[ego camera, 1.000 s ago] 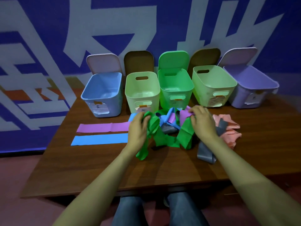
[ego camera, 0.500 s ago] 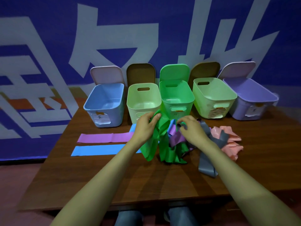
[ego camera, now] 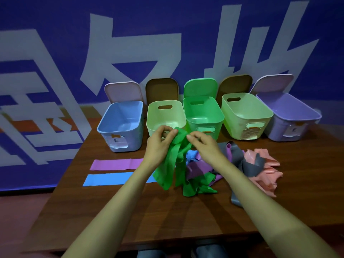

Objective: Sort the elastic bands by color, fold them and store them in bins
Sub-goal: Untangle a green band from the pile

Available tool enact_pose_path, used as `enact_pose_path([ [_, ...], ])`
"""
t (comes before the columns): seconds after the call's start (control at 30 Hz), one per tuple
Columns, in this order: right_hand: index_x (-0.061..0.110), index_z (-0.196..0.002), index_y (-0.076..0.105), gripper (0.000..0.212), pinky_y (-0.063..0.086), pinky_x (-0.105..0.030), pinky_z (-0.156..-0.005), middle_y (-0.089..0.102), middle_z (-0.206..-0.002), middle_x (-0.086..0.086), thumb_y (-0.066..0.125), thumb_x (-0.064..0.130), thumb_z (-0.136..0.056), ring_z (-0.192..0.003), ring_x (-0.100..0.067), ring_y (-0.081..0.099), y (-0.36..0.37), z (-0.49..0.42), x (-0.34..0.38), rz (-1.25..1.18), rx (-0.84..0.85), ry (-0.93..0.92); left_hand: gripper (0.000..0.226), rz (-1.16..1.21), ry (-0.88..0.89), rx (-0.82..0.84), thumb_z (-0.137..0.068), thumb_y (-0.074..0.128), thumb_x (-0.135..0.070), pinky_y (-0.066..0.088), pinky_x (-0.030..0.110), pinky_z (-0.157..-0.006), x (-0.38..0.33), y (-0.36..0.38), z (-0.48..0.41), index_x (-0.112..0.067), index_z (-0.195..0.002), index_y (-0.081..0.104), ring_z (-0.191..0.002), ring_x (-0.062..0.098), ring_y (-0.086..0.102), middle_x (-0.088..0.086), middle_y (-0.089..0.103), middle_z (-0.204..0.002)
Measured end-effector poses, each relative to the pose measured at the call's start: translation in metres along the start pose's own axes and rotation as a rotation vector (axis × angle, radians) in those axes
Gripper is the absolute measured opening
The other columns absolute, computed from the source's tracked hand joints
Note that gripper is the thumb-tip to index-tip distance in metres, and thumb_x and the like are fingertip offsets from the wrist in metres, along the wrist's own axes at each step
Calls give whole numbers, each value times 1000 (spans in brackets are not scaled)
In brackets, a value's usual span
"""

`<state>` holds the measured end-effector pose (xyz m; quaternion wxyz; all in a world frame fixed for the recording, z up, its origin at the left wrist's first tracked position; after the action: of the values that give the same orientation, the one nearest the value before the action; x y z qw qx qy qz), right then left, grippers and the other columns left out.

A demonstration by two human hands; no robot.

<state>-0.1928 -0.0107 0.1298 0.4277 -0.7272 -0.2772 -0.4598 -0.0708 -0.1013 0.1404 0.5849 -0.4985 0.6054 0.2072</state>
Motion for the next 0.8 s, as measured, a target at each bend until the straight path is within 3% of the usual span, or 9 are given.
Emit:
enact_pose_path([
  [0.07, 25, -85, 64, 20, 49, -39, -83, 67, -85, 0, 48, 26, -96, -86, -19, 63, -10, -4, 0, -126, -80, 43, 21, -7, -17, -39, -87, 63, -37, 40, 16, -61, 5, -7, -1, -17, -93, 62, -58, 0, 48, -4, 57, -76],
  [0.13, 22, -87, 67, 22, 49, -46, -92, 69, -95, -7, 48, 26, -97, -96, -25, 64, -13, -7, -1, -241, -113, 88, 20, -40, 2, -104, -86, 64, -39, 40, 18, -64, 6, -17, -1, -22, -96, 61, -61, 4, 46, -2, 54, -87],
  [0.27, 21, -85, 67, 23, 46, -55, -93, 68, -97, -14, 48, 29, -96, -98, -34, 62, -18, -10, -1, -330, -209, 131, 23, 18, 84, -82, -78, 69, -47, 41, 20, -77, -6, -18, 7, -30, -88, 58, -67, 8, 44, -1, 45, -100],
  [0.37, 22, -83, 64, 24, 47, -57, -91, 64, -97, -20, 46, 33, -96, -97, -39, 60, -17, -12, 2, -344, -220, 148, 32, -56, 135, -12, -70, 76, -47, 40, 14, -80, -13, -9, 12, -25, -85, 58, -80, 5, 48, -5, 45, -99],
  [0.53, -3, -96, 56, 32, 48, -49, -86, 57, -93, -21, 47, 28, -97, -87, -26, 56, -3, -15, 12, -317, -77, 125, 12, -157, 182, 52, -79, 74, -28, 37, 10, -79, -11, 1, 12, -21, -78, 64, -95, 5, 54, -3, 55, -100],
  [0.67, 4, -95, 58, 17, 50, -28, -73, 55, -86, -7, 59, 21, -90, -81, -14, 54, 1, -11, 16, -265, 6, 90, 8, -115, 197, -27, -79, 74, -22, 40, 14, -81, -14, -9, 12, -20, -76, 66, -92, 11, 56, 1, 56, -94],
  [0.8, 18, -80, 56, 12, 46, -36, -75, 56, -77, -2, 56, 18, -92, -77, -18, 53, -12, -14, 9, -181, -78, 79, 10, -13, 90, 205, -81, 72, -21, 50, 32, -75, -12, 6, 15, -20, -75, 64, -76, 17, 63, 2, 67, -80],
])
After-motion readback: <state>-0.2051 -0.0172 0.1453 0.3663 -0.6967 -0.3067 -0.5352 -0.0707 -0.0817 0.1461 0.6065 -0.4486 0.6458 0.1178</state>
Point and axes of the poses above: each hand's wrist, its own z-axis away from the middle knuckle, its own y-axis out of the palm, x = y × z, the point moved 10 cm from there along -z, towards the middle knuckle
